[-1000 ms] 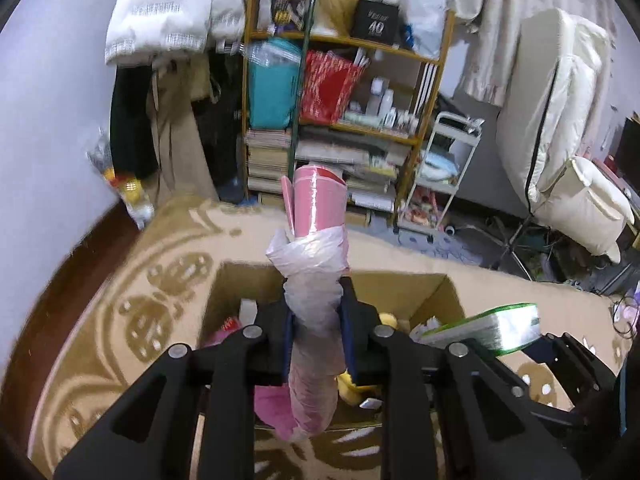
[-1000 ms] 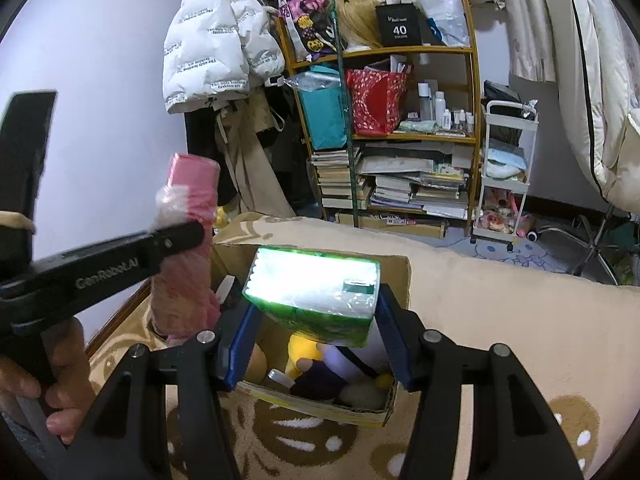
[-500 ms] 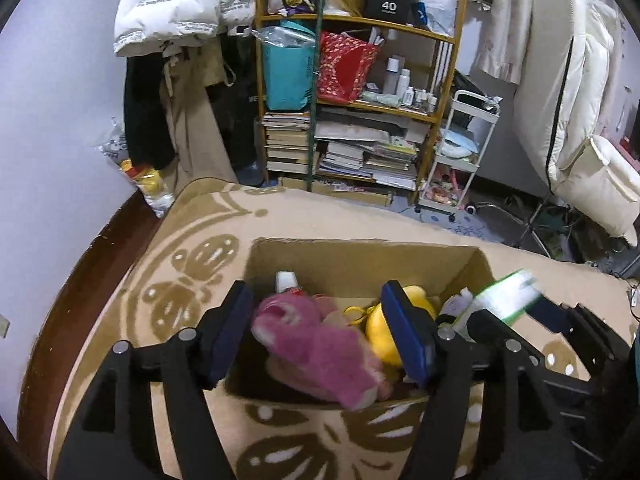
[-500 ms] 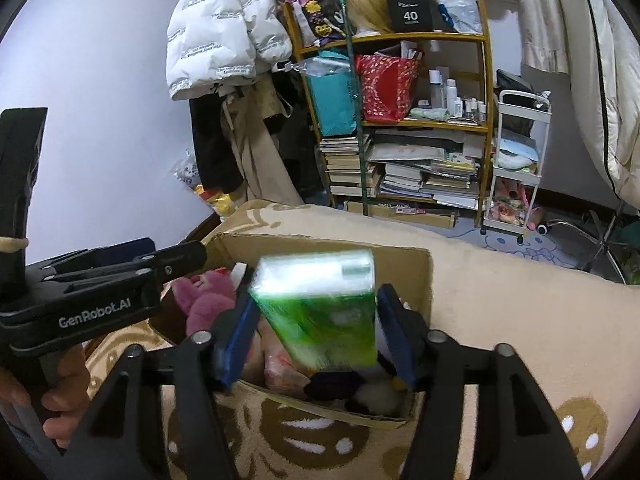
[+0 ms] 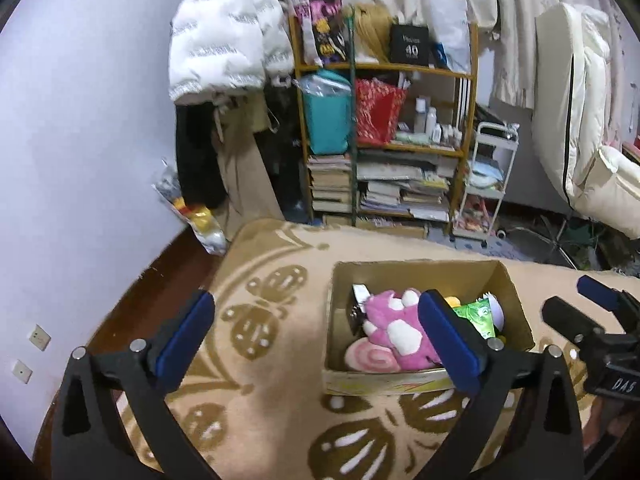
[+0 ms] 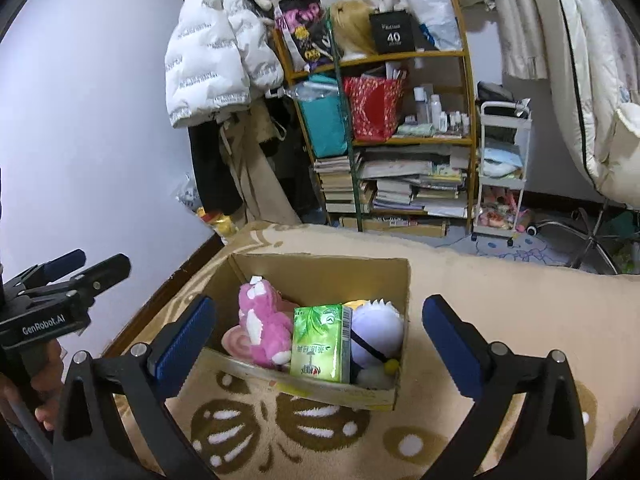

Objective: Organize soft objects

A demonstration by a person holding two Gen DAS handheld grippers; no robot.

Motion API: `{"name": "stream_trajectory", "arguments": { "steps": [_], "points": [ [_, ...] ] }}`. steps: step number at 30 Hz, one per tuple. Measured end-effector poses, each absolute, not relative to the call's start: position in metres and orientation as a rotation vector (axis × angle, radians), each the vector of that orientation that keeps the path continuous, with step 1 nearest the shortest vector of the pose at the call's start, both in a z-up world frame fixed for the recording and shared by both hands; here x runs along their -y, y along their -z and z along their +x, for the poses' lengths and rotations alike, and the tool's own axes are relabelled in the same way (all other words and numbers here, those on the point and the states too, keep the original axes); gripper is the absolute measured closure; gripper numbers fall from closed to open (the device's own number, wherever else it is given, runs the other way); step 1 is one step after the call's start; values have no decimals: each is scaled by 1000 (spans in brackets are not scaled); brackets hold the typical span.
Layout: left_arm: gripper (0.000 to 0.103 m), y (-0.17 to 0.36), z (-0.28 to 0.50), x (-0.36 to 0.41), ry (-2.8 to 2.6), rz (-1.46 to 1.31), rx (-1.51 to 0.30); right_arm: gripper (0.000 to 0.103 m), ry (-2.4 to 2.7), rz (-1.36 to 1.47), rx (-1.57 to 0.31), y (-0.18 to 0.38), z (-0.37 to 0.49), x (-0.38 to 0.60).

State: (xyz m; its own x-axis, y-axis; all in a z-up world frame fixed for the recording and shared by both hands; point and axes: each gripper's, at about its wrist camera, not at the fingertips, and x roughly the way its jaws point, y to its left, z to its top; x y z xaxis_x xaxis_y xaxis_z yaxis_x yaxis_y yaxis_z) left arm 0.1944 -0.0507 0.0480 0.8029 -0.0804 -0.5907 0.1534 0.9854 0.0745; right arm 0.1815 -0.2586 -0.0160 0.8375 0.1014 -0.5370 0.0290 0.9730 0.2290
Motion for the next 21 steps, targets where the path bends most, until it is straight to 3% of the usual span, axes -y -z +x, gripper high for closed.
{"name": "stream_trajectory", "arguments": {
  "steps": [21],
  "points": [
    [1,-91,55,5,25,111,-355,0,-27,100,-376,-53,52,222]
  ]
}}
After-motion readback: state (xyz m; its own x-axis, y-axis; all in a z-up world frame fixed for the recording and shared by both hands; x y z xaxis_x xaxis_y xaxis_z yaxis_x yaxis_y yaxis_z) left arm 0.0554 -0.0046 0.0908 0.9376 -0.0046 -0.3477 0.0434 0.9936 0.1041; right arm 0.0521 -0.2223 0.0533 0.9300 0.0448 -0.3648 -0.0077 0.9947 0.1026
